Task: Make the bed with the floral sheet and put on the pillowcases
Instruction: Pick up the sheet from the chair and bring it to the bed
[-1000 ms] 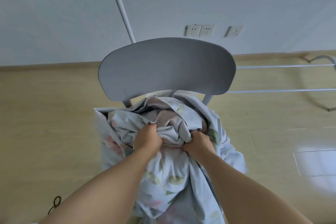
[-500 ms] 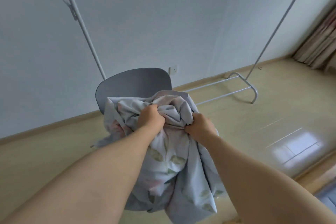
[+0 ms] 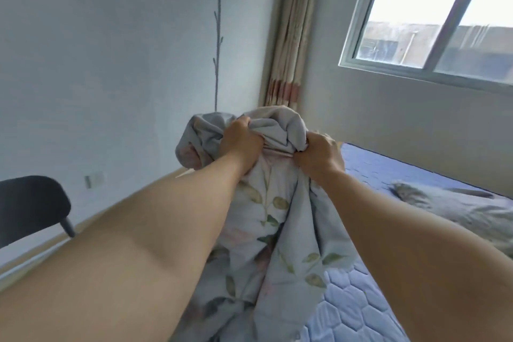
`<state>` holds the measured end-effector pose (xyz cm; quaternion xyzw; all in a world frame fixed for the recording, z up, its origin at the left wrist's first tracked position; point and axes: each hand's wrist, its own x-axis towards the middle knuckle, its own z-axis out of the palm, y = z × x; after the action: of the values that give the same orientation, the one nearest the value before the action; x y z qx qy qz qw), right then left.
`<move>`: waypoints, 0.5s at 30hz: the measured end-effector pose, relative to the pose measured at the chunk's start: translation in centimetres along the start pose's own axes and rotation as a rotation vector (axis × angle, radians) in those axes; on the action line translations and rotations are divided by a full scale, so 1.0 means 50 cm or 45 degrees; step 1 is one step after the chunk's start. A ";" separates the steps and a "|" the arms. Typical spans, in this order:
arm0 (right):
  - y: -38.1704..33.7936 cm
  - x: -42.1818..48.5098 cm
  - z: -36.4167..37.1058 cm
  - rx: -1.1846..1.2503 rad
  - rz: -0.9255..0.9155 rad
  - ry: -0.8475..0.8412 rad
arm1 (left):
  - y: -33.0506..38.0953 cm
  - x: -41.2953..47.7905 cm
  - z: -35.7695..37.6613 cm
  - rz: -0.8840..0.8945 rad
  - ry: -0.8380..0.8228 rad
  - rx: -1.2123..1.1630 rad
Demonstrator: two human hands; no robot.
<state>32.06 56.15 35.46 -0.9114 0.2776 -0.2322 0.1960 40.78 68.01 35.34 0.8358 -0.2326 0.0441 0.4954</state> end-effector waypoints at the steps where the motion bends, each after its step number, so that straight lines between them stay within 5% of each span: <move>1: 0.043 -0.005 -0.063 -0.048 0.028 0.080 | 0.058 -0.014 0.044 0.051 -0.029 -0.067; 8: 0.359 -0.091 -0.377 -0.333 0.308 0.563 | 0.380 -0.132 0.344 0.397 -0.281 -0.120; 15: 0.618 -0.216 -0.446 -0.586 0.966 0.100 | 0.404 -0.277 0.593 0.249 -1.110 0.273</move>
<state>-0.58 33.75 35.24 -0.7555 0.6439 -0.1104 0.0488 15.11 39.53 32.43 0.7970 -0.4913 -0.2412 0.2555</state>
